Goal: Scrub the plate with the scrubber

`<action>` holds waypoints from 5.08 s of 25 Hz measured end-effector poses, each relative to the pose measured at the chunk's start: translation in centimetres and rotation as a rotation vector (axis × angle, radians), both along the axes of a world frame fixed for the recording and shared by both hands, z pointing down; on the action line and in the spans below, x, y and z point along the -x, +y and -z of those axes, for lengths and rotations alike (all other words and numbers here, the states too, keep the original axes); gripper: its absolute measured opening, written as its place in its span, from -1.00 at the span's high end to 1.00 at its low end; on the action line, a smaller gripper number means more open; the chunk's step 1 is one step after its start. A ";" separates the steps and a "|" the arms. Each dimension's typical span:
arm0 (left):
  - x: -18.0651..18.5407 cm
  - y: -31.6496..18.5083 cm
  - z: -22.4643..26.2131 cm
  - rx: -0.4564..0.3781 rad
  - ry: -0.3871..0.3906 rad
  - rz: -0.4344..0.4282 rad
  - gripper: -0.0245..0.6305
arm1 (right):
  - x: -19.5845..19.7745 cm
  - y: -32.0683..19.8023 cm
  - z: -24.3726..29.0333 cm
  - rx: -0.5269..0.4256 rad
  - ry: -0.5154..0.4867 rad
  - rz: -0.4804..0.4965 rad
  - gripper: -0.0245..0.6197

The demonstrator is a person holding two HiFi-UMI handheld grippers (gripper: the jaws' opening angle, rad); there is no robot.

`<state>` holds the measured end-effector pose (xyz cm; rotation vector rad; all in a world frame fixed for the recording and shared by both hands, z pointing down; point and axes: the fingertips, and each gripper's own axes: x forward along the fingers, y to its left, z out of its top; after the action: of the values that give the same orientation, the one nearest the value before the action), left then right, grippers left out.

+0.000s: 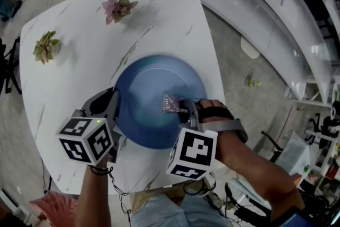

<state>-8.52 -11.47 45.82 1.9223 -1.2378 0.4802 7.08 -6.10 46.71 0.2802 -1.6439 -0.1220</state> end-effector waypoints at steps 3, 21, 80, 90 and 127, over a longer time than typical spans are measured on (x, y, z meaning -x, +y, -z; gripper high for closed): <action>0.0 0.0 0.0 0.001 0.001 -0.001 0.88 | -0.5 -1.4 -0.3 -0.013 0.014 -0.038 0.69; -0.2 0.0 -0.1 0.015 0.012 0.002 0.88 | 3.4 -7.6 -0.4 -0.079 0.005 0.012 0.68; -0.3 -0.1 -0.1 0.013 0.003 -0.002 0.88 | 0.7 -4.8 -0.3 -0.036 0.011 -0.035 0.67; -0.3 -0.1 -0.2 0.017 0.006 0.000 0.88 | 3.9 -7.1 -0.3 -0.108 -0.022 0.030 0.67; 3.0 4.6 25.0 -0.513 -0.155 0.197 0.88 | 1.3 -2.4 27.2 -0.255 -0.866 -0.182 0.64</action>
<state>-11.55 -6.86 20.80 2.1746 -1.7636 0.2218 5.75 -8.47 19.53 0.7499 -2.4496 -0.0738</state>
